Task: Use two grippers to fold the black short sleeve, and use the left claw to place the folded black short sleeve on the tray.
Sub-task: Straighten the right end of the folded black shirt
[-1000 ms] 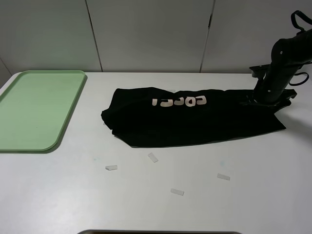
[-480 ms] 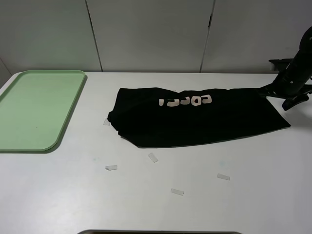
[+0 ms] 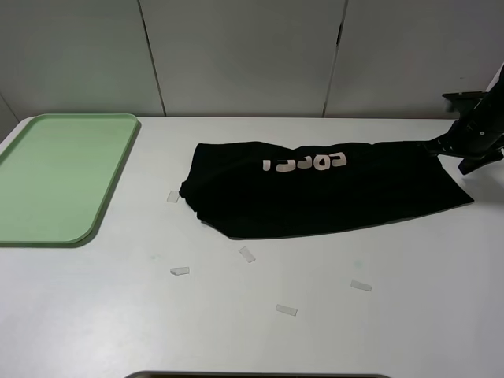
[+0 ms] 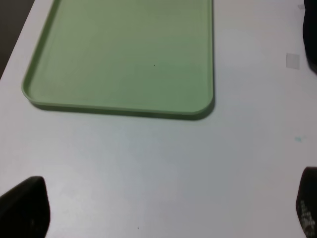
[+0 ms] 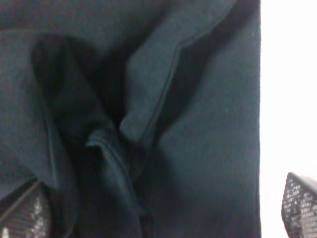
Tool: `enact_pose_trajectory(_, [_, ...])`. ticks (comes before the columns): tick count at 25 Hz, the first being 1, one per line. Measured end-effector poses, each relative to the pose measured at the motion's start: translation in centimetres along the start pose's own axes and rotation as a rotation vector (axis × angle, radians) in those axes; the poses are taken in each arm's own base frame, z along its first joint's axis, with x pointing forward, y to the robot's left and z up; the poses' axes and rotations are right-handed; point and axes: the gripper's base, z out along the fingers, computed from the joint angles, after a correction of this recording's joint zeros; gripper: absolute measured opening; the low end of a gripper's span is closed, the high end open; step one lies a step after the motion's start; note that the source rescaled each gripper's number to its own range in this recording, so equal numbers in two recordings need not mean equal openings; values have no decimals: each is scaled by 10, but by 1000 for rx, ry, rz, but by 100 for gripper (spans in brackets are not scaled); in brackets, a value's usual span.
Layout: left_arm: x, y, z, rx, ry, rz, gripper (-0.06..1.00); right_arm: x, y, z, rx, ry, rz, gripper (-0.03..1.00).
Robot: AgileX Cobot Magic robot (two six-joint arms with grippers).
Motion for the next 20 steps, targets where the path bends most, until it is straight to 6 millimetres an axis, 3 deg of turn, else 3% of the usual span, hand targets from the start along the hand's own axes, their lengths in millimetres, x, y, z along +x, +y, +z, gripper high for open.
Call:
enact_pose_trajectory(6, [0, 0, 0, 0, 0, 0, 100, -2, 3, -9, -19, 1, 3, 100])
enact_pose_trajectory(9, [0, 0, 0, 0, 0, 0, 100, -14, 2, -43, -12, -50, -9, 100])
enact_pose_trajectory(12, [0, 0, 0, 0, 0, 0, 100, -21, 1, -57, -10, -74, -20, 100])
enact_pose_trajectory(20, [0, 0, 0, 0, 0, 0, 100, -23, 0, -45, -9, -72, -37, 100])
